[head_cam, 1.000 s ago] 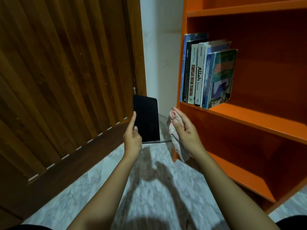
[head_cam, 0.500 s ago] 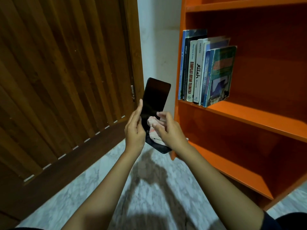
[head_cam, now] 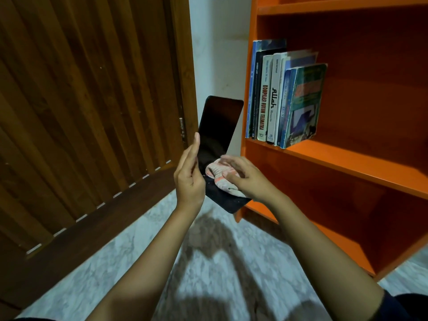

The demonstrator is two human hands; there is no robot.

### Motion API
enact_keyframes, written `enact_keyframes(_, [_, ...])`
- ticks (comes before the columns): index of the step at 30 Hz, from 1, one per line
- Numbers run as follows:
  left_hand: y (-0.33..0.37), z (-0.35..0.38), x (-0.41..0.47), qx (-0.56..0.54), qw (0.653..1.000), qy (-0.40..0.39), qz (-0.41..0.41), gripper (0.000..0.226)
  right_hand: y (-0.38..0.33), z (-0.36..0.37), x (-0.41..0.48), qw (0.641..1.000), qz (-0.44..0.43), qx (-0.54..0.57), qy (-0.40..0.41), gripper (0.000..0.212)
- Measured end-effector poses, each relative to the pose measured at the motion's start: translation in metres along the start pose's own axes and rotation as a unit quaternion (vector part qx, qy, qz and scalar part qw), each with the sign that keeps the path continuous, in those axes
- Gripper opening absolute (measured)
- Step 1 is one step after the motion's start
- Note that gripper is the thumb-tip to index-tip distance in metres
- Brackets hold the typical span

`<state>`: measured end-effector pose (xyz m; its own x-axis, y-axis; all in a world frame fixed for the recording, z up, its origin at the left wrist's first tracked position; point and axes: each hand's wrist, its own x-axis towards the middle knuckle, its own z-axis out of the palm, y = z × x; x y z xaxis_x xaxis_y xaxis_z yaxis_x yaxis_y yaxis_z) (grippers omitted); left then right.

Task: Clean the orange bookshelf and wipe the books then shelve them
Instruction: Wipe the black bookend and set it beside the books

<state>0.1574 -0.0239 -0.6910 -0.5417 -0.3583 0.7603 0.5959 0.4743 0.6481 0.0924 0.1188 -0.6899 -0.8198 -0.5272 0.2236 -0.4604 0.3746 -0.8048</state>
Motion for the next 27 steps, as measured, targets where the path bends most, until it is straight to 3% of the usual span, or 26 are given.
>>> enact_keyframes(5, [0.007, 0.004, 0.0, -0.014, 0.999, 0.01, 0.027, 0.06, -0.009, -0.012, 0.001, 0.995, 0.049, 0.085, -0.023, 0.07])
enact_keyframes(9, [0.007, 0.003, 0.002, 0.024, 0.999, -0.022, 0.029, 0.067, -0.006, -0.009, 0.0, 0.995, 0.043, 0.089, -0.006, 0.073])
enact_keyframes(13, [0.009, 0.0, 0.004, 0.04, 0.997, -0.061, 0.034, 0.074, -0.005, -0.005, -0.005, 0.985, 0.038, 0.166, 0.013, 0.077])
enact_keyframes(18, [0.01, -0.004, 0.006, 0.057, 0.995, -0.082, 0.019, 0.075, -0.007, -0.008, -0.006, 0.987, 0.031, 0.155, 0.011, 0.082])
enact_keyframes(21, [0.013, -0.008, 0.008, 0.068, 0.99, -0.123, 0.001, 0.065, -0.008, -0.011, -0.005, 0.99, 0.026, 0.136, 0.007, 0.083])
enact_keyframes(27, [0.015, -0.023, 0.015, 0.14, 0.968, -0.207, -0.011, 0.071, -0.007, -0.009, -0.005, 0.991, 0.038, 0.128, 0.022, 0.084])
